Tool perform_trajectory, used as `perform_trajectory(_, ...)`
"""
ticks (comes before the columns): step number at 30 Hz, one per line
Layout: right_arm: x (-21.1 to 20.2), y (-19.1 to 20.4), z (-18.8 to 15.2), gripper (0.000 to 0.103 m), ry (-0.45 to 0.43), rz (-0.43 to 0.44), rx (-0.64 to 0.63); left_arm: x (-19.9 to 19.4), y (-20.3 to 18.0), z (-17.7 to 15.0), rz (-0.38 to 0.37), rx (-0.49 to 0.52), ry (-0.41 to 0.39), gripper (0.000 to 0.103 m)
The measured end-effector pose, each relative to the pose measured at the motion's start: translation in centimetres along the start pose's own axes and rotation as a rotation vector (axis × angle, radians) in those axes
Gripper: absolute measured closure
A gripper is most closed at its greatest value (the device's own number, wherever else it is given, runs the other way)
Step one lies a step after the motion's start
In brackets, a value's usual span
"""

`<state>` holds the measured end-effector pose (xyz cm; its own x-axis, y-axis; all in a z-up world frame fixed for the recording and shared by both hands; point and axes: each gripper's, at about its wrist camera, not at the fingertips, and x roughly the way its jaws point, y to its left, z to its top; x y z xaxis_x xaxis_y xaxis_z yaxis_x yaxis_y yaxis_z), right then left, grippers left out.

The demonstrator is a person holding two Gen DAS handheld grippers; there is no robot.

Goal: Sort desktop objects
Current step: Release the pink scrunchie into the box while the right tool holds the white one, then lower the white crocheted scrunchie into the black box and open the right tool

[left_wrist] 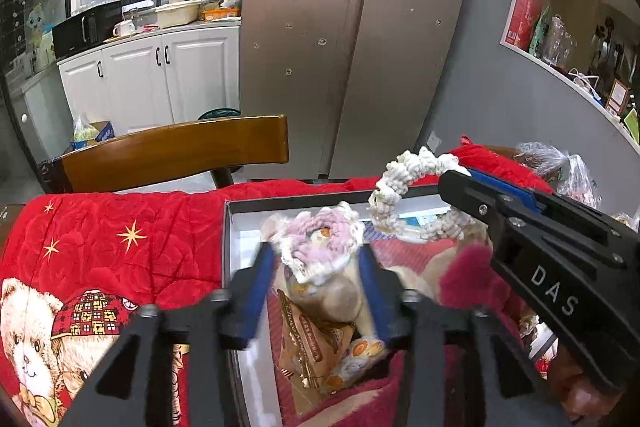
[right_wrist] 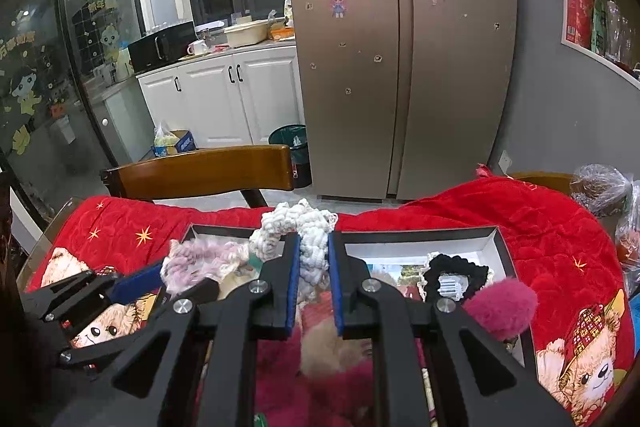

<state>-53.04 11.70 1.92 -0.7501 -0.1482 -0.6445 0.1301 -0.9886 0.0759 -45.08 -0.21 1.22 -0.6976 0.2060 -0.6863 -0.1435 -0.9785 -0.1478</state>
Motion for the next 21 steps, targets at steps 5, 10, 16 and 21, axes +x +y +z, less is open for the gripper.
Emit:
perform_trajectory(5, -0.4, -0.2, 0.1, 0.087, -0.004, 0.004, 0.011, -0.2, -0.3, 0.2, 0.008, 0.057, 0.008, 0.007)
perform_trajectory(10, -0.5, -0.6, 0.1, 0.067, -0.005, 0.007, 0.024, -0.4, -1.6, -0.2, 0.072, 0.157, 0.002, 0.0)
perform_trajectory(16, -1.1, -0.4, 0.3, 0.005, -0.033, 0.002, 0.007, -1.2, -2.5, -0.2, 0.068, 0.196, -0.023, 0.0)
perform_trajectory(21, -1.1, -0.2, 0.5, 0.0, -0.032, -0.044, -0.002, -1.7, -2.2, 0.2, 0.073, 0.171, -0.047, 0.0)
